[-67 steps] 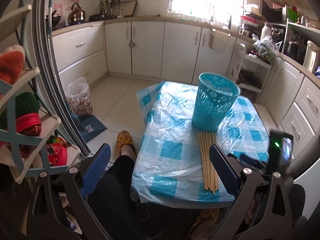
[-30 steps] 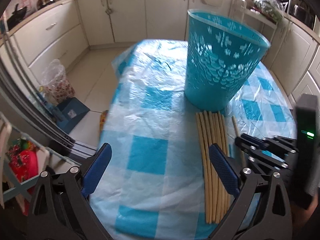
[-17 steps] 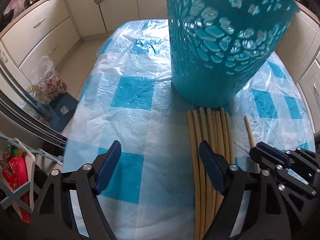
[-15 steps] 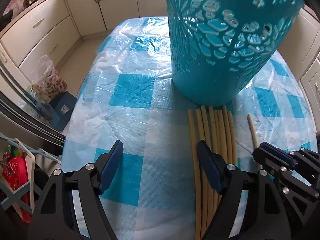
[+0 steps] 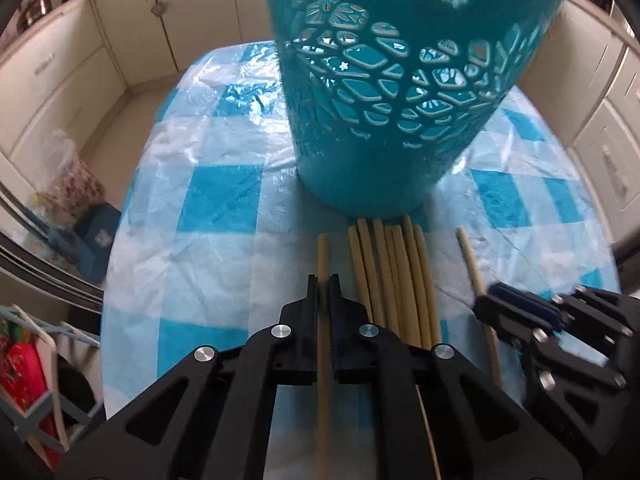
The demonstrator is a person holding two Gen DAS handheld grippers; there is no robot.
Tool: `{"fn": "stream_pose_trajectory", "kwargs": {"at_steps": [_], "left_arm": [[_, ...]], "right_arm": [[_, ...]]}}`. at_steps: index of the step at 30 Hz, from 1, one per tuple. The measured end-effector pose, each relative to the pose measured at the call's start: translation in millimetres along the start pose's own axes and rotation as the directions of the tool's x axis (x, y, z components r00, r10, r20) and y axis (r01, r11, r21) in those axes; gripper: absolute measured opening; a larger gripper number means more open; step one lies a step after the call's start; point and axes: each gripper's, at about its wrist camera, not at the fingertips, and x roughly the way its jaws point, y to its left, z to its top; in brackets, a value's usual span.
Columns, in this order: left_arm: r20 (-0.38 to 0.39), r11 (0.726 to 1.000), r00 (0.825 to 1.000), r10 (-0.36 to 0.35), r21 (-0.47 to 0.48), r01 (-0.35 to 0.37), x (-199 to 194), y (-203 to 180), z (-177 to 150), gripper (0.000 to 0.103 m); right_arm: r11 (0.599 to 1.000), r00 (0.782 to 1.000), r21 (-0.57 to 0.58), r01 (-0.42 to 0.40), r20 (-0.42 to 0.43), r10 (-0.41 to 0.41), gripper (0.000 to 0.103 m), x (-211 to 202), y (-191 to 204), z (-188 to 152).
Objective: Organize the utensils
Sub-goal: 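Lift the chopstick upright with the left tool over the teal basket, then lower the chopstick into the basket and open the left tool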
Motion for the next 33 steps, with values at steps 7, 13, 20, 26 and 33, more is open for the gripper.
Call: {"fn": "stream_pose_trajectory", "kwargs": {"at_steps": [7,13,20,26,33], "left_arm": [[0.186,0.968,0.958,-0.218,-0.085,0.237,-115,35,7,0.005],[0.468,0.940,0.832,-0.296,-0.014,0.342,-202,27,62,0.005],[0.683,0.947,0.706,-0.189,-0.063,0.314,-209,16,125,0.005],[0.683,0.971,0.730,-0.035,-0.149,0.187,-158,7,150,0.005],[0.651,0.981,0.759,0.016,-0.158,0.115,-117,0,152,0.005]], "right_arm": [[1.000,1.000,0.012,-0.004,-0.001,0.004,0.011,0,-2,0],[1.000,1.000,0.028,-0.010,0.002,0.010,0.011,0,-4,-1],[1.000,1.000,0.024,-0.016,0.007,0.016,0.011,0,-5,-1],[1.000,1.000,0.009,-0.016,0.005,0.016,0.011,2,-2,1],[0.999,1.000,-0.012,-0.031,-0.001,0.031,0.020,3,1,4]]}}
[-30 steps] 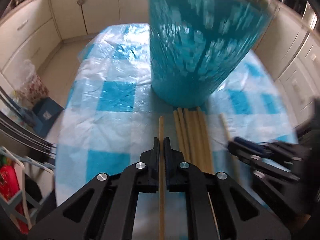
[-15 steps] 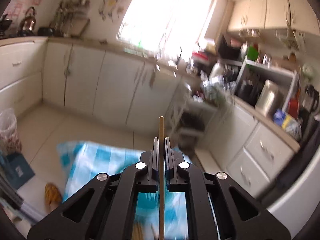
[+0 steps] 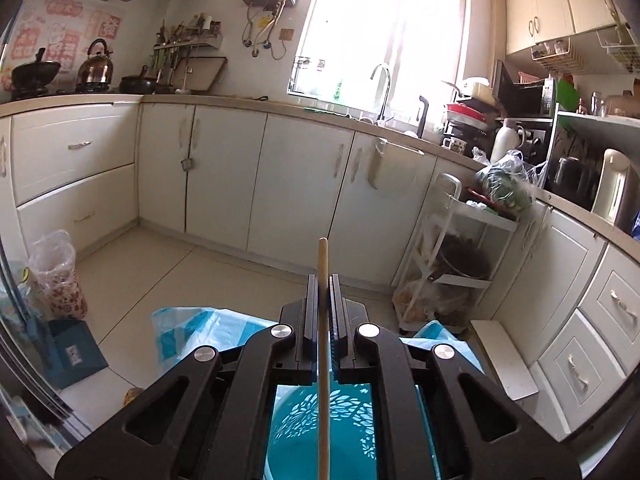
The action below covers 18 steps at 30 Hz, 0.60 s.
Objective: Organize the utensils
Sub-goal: 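Lower the chopstick into the basket and open the left tool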
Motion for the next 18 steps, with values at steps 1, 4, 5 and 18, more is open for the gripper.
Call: {"fn": "stream_pose_trajectory", "kwargs": {"at_steps": [1,4,5,18], "left_arm": [[-0.005,1.000,1.000,-0.003,-0.001,0.003,4,1,-1,0.005],[-0.019,1.000,1.000,-0.016,-0.020,0.015,7,9,-2,0.005],[-0.026,0.999,0.999,-0.022,-0.028,0.021,6,11,0,0.005],[0.047,0.989,0.995,-0.086,-0.118,0.091,-18,19,26,0.005]], "right_arm": [[1.000,1.000,-0.003,0.000,0.000,0.000,0.021,0,0,0],[1.000,1.000,-0.004,-0.004,0.000,0.004,0.022,1,0,1],[1.000,1.000,-0.004,-0.005,0.000,0.005,0.022,1,0,1],[1.000,1.000,-0.002,-0.005,0.000,0.005,0.024,1,0,0]]}}
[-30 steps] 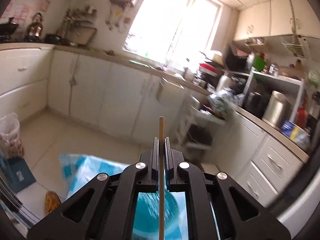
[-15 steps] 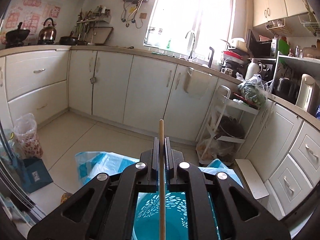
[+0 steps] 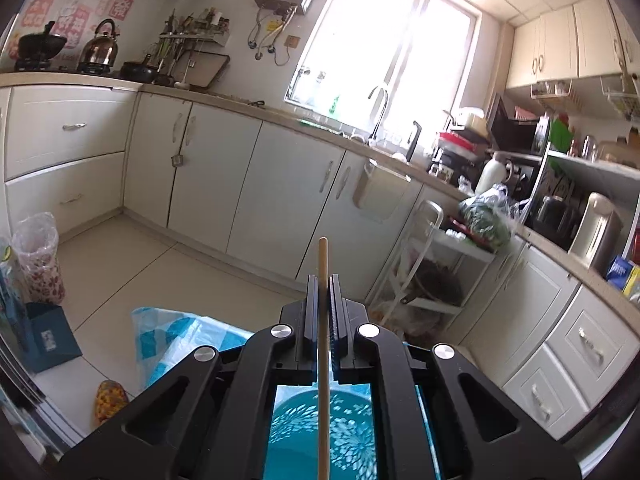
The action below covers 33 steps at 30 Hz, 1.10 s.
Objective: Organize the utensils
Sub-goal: 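Lower the chopstick into the basket and open the left tool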
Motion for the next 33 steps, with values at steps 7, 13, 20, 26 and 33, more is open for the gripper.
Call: {"fn": "stream_pose_trajectory", "kwargs": {"at_steps": [7,13,20,26,33], "left_arm": [[0.041,1.000,0.999,-0.001,-0.029,0.002,6,-2,1,0.005],[0.063,0.998,0.998,0.015,-0.066,-0.011,20,0,-1,0.005],[0.059,0.998,0.998,0.037,-0.045,-0.035,24,-1,-15,0.005],[0.012,0.999,0.999,0.045,0.010,-0.045,23,-8,-21,0.005],[-0.124,0.995,0.990,0.064,0.078,-0.055,15,-7,-33,0.008]], "right_arm": [[1.000,1.000,0.000,-0.003,0.000,0.003,0.024,0,-1,0],[1.000,1.000,0.000,-0.002,-0.001,0.002,0.024,0,-1,0],[1.000,1.000,-0.002,-0.001,-0.001,0.001,0.025,0,-1,-1],[1.000,1.000,-0.006,0.003,-0.004,-0.003,0.025,0,-1,0],[1.000,1.000,-0.013,0.012,-0.016,-0.012,0.025,0,0,1]]}}
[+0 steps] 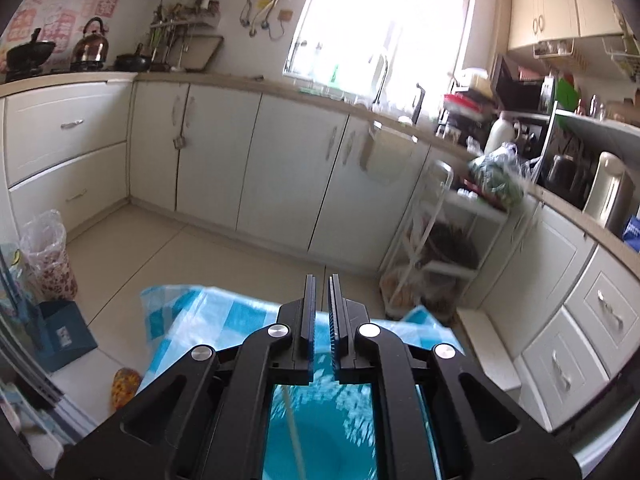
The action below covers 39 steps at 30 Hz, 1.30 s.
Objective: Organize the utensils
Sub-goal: 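Lower the chopstick into the basket and open the left tool, then grasp one wooden chopstick with the right tool and lift it, then carry the chopstick over the basket and release it from the right tool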
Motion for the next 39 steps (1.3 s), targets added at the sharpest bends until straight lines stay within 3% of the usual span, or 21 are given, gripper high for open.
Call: {"fn": "stream_pose_trajectory", "kwargs": {"at_steps": [3,7,12,15,19,23,26,30,31,35,39], "left_arm": [[-0.018,1.000,1.000,0.009,-0.007,-0.009,-18,10,-5,0.018],[-0.020,0.999,0.999,0.040,-0.021,-0.041,-55,31,-16,0.048],[-0.055,0.997,0.995,0.080,0.026,-0.078,-95,49,-40,0.056],[-0.120,0.997,0.990,0.073,0.035,-0.069,-108,59,-57,0.063],[-0.191,0.998,0.980,0.064,0.027,-0.060,-125,74,-82,0.067],[-0.226,0.997,0.972,0.069,0.039,-0.062,-136,88,-103,0.068],[-0.255,0.998,0.965,0.059,0.026,-0.055,-142,96,-116,0.069],[-0.271,0.999,0.962,0.045,0.014,-0.043,-149,98,-124,0.069],[-0.272,0.999,0.962,0.039,0.011,-0.037,-152,97,-125,0.069],[-0.268,1.000,0.963,0.026,0.013,-0.023,-158,88,-124,0.070],[-0.260,1.000,0.965,0.013,0.005,-0.012,-165,83,-123,0.073]], "right_arm": [[1.000,1.000,0.012,-0.008,-0.004,0.008,0.025,-1,-4,0],[1.000,1.000,-0.004,0.007,0.006,-0.007,0.024,-3,-2,-3],[0.995,0.996,-0.043,0.085,0.026,-0.084,0.010,-1,3,-6],[0.993,0.994,-0.042,0.112,0.025,-0.111,0.008,-1,7,-6],[0.996,0.999,0.092,0.018,0.045,-0.022,0.006,-23,-4,-11],[0.973,0.980,0.194,-0.124,0.176,0.089,0.006,-75,-10,-7],[0.961,0.945,0.187,-0.202,0.295,0.141,0.006,-116,-3,12],[0.964,0.873,0.116,-0.240,0.460,0.162,0.006,-164,16,56],[0.967,0.844,0.093,-0.235,0.513,0.156,0.006,-174,23,75],[0.981,0.766,0.071,-0.181,0.636,0.095,0.006,-181,35,124],[0.993,0.697,0.120,-0.012,0.713,-0.078,0.006,-153,42,157]]}}
